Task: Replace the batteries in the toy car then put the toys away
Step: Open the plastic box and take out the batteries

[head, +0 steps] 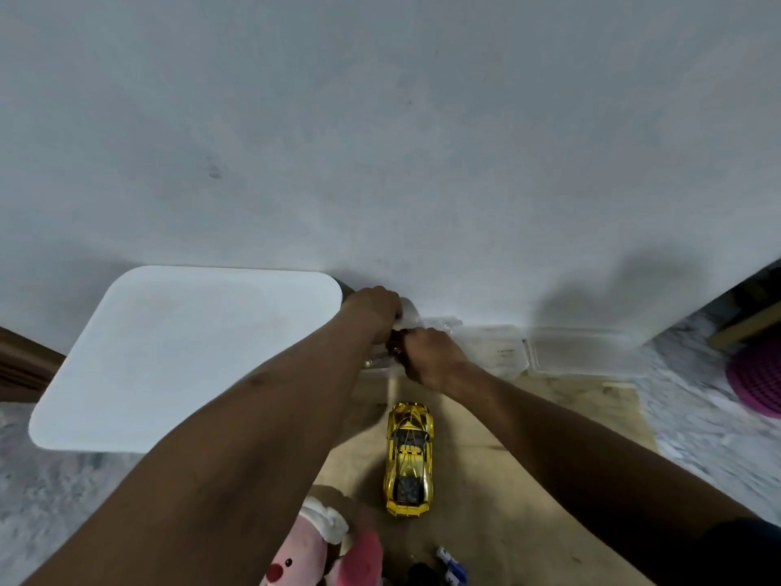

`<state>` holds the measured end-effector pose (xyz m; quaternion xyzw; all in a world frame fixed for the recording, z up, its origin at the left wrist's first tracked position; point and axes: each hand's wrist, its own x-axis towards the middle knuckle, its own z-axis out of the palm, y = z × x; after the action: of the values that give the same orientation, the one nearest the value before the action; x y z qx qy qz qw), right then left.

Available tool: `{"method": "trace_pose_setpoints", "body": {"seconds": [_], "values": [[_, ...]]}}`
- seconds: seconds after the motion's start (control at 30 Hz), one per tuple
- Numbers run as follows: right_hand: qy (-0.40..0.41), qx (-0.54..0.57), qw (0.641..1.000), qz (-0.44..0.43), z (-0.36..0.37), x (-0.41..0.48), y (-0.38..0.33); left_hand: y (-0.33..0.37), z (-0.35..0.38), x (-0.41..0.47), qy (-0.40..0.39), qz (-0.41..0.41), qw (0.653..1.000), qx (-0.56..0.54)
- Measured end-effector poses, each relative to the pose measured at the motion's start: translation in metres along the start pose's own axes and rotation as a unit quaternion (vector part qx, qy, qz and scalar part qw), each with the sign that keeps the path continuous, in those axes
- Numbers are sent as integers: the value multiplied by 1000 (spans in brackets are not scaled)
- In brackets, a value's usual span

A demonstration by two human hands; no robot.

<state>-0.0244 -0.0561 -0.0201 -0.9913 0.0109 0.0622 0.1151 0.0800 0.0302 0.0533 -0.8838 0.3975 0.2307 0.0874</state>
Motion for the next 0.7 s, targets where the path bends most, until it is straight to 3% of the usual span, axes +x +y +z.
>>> {"method": "trace_pose_setpoints", "body": {"seconds": [0.3, 0.5, 0.57, 0.7], "values": [[122, -16, 974, -190, -14, -59, 25, 3, 29, -15, 22, 14, 999, 35], [142, 17, 975, -171, -6, -85, 32, 13, 46, -39, 2, 7, 998, 68], [150, 21, 977, -149, -1, -97, 32, 18, 55, -51, 27, 4, 997, 68], [162, 21, 981, -106, 3, -116, 34, 28, 75, -70, 82, -10, 996, -44]]}}
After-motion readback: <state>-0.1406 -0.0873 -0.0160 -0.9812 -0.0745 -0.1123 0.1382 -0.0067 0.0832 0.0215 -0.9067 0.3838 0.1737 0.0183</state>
